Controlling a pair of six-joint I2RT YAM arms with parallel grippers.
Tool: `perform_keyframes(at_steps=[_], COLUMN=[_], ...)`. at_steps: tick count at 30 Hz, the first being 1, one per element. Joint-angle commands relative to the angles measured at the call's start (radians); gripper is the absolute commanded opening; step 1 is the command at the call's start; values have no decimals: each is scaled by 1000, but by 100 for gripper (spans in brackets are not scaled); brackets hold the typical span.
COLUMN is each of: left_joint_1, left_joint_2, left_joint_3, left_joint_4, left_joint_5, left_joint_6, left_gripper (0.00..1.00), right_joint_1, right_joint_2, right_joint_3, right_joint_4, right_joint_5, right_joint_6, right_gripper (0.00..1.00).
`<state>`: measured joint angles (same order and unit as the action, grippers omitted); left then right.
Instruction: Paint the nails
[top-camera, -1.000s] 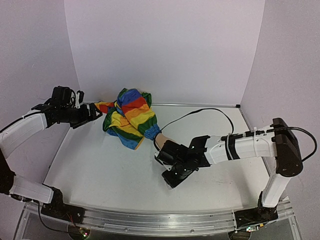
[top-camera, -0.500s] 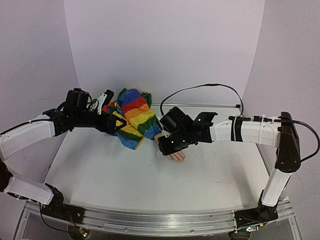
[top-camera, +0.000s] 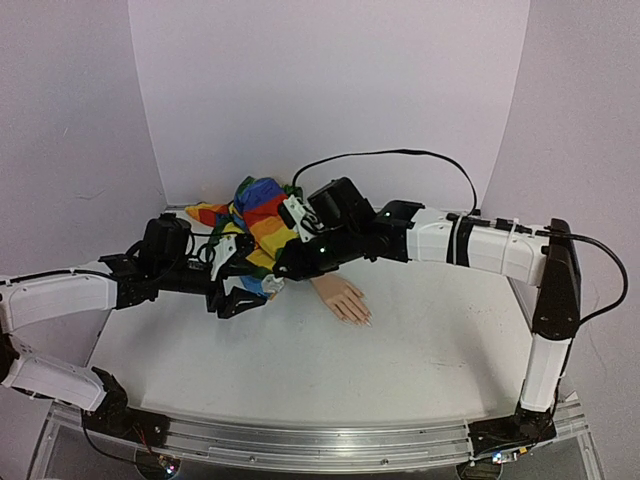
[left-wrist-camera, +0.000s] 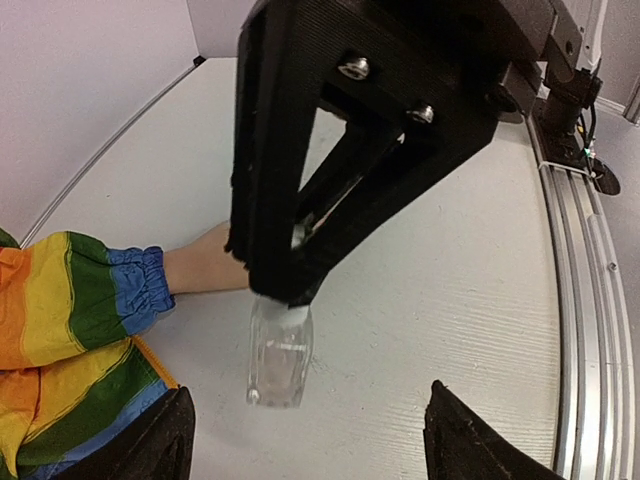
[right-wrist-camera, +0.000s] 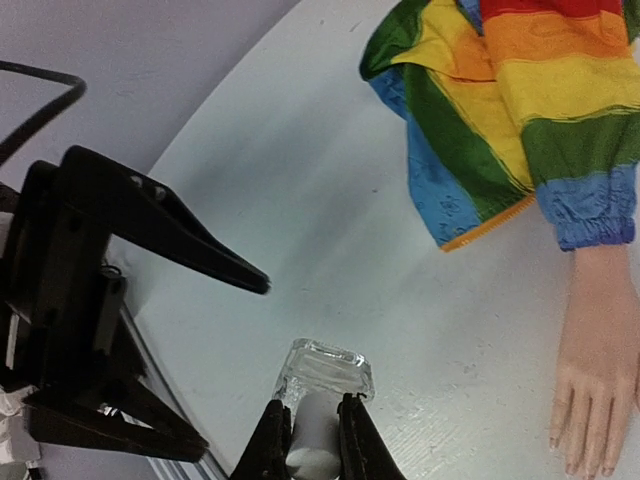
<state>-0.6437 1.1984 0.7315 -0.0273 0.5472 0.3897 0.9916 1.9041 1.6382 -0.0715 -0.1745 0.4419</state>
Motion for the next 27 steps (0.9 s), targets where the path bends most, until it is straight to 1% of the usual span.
perform_keyframes(at_steps=[1,6,11,21,27], left_joint_1=[-22,-34,-36,-36,-36], left_joint_2=[-15,-20,-1,13,15], left_joint_3=[-13,-20,-4,10,16], left_joint_4=[81,82,82,79,79], left_joint_5=[-8,-62,-58,-61,-67], left_joint_6=[106,134,124,118,115], left_gripper=[78,73,67,51,43], right_joint_1=[5,5,6,7,6], right_joint_2=[-1,-13,-4,-7,12], right_joint_3=[29,16,24,28,40], right_joint_4=[99,119,121,122,122], right_joint_5=[-139,-144,-163,-168,-186], right_joint_6=[6,14,12,9,15], right_gripper=[0,0,0,0,0])
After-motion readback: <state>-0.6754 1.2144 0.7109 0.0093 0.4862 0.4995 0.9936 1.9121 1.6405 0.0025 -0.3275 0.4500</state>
